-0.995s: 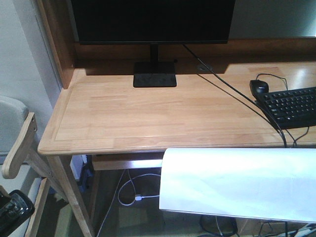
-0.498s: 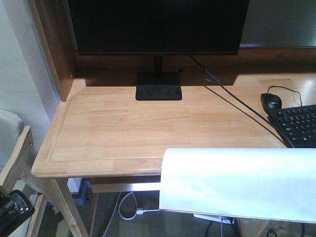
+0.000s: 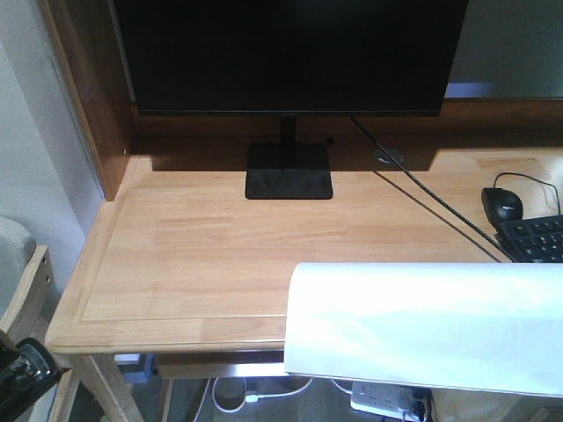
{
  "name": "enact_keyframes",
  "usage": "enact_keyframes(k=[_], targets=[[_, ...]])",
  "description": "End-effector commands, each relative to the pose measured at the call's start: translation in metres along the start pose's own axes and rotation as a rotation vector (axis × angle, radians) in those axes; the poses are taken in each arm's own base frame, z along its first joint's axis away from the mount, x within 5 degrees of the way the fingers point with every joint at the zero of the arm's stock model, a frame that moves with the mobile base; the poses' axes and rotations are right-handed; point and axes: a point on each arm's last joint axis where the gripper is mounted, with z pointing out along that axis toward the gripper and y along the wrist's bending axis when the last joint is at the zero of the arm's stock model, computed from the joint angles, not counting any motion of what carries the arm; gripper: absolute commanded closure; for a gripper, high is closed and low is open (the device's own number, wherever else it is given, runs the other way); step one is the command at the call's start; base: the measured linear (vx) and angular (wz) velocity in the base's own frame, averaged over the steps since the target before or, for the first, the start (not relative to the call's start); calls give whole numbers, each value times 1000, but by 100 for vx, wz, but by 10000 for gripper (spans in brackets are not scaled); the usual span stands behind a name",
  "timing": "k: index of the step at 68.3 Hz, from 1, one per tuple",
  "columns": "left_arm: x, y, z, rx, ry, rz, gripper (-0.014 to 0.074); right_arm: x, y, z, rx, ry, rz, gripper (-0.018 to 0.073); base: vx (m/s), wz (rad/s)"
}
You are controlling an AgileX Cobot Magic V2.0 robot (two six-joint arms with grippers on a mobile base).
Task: Grab stapler and paper to desk for stapling
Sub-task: 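Approach the desk edge and stop in front of the monitor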
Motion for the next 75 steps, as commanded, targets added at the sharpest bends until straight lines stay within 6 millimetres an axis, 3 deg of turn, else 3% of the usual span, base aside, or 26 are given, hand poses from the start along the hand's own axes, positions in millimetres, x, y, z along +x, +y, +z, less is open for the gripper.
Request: enact_keyframes(k=[1,75], targets=[[-17,2,-2,-11,-118,-20,603,-3,12,4,-68,0,-6,561,10,1],[-17,2,-2,-11,-118,-20,603,-3,12,4,-68,0,-6,561,2,1]])
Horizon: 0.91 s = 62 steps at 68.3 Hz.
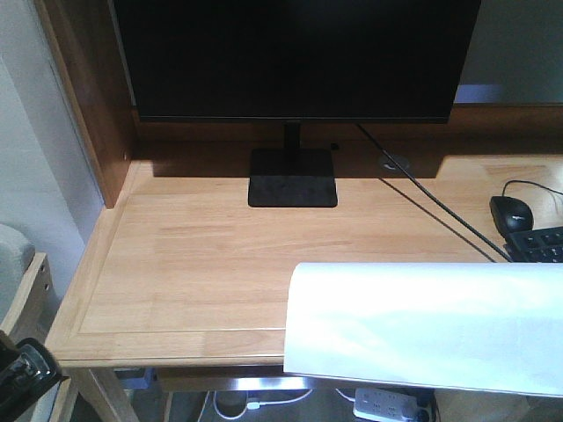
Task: Grab stapler and paper to desk for stapling
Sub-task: 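Approach the desk edge and stop in front of the monitor, then lower the stapler with the left gripper onto the desk surface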
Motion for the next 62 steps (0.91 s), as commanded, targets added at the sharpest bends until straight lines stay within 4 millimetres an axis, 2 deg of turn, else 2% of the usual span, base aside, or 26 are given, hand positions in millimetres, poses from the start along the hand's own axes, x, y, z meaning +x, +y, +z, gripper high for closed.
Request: enact_keyframes(k=[1,18,29,38,44,54,62], targets=[[-17,2,-2,-12,-123,-20,603,-3,12,4,-68,0,-6,561,0,0],[-21,3,-2,-22,-155,-48,603,-3,12,4,-68,0,-6,561,0,0],[-36,13,16,-52,-179,-109,603,-3,12,4,-68,0,-6,561,0,0],[-59,26,46,-73,-120,-110,603,-3,12,4,-68,0,-6,561,0,0],[-75,35,73,-69,-32,-64,603,-3,12,4,-68,0,-6,561,0,0],[-96,49,126,-18,136,37,603,-3,12,4,-68,0,-6,561,0,0],[-101,56,171,72,262,116,603,-3,12,4,-68,0,-6,561,0,0]])
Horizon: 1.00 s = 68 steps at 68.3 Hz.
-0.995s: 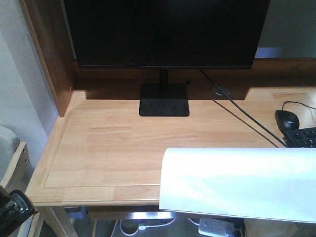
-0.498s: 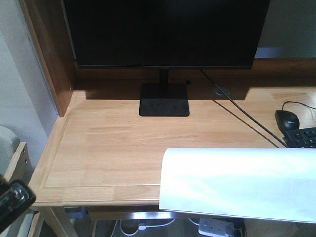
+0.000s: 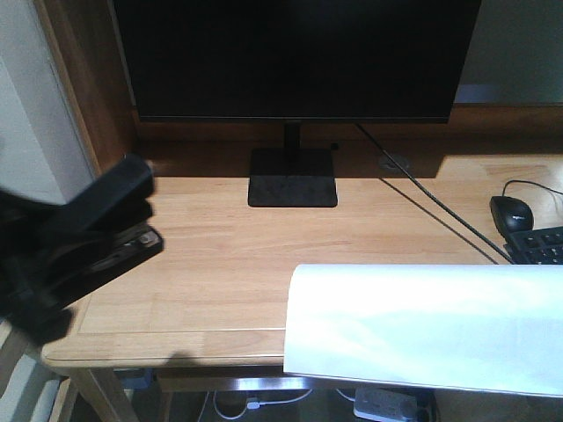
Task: Grab stapler and paper to desk for stapling
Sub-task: 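Lower the stapler with the left gripper onto the desk surface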
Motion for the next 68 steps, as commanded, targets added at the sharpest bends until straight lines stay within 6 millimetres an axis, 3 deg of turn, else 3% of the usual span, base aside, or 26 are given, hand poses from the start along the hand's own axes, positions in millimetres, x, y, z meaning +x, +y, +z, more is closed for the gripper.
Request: enact_keyframes(k=[1,13,28,50,68], targets=[[-31,8,25,46,-28,75,603,-3,12,4,-69,-1,-6,561,0,0],[-44,26,88,153,23,164,603,-3,12,4,-69,-1,-6,561,0,0],[-36,66,154,227,10,162,603,-3,12,4,-69,-1,-6,561,0,0],[-14,122,211,412,-55,123,603,-3,12,4,-69,-1,-6,561,0,0],[0,145,252,480,-75,242,603,-3,12,4,-69,-1,-6,561,0,0]])
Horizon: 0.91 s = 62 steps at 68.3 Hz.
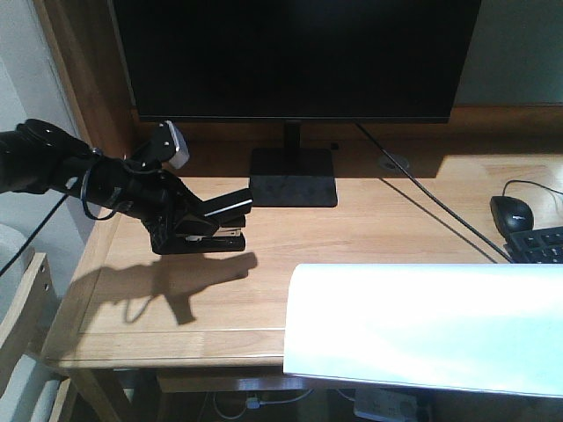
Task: Grab stapler and paper to desk for stapling
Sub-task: 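Lower the stapler with the left gripper onto the desk surface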
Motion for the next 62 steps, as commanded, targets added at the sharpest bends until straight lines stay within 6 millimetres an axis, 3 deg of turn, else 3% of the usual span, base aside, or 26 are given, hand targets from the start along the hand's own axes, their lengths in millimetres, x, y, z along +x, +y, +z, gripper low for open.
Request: enact_keyframes(k=[1,29,49,62], targets=[[-27,6,-10,-9,-116,55,603,-3,12,4,-69,-2,-5,561,0,0],[-4,31,23,28,-102,38,601,-3,12,4,-69,-2,-5,561,0,0],[9,38,35,-4,-78,5,582,-3,12,4,-69,-2,-5,561,0,0],[10,38,36,-4,-77,3,519,-3,12,4,-69,-2,-5,561,0,0]])
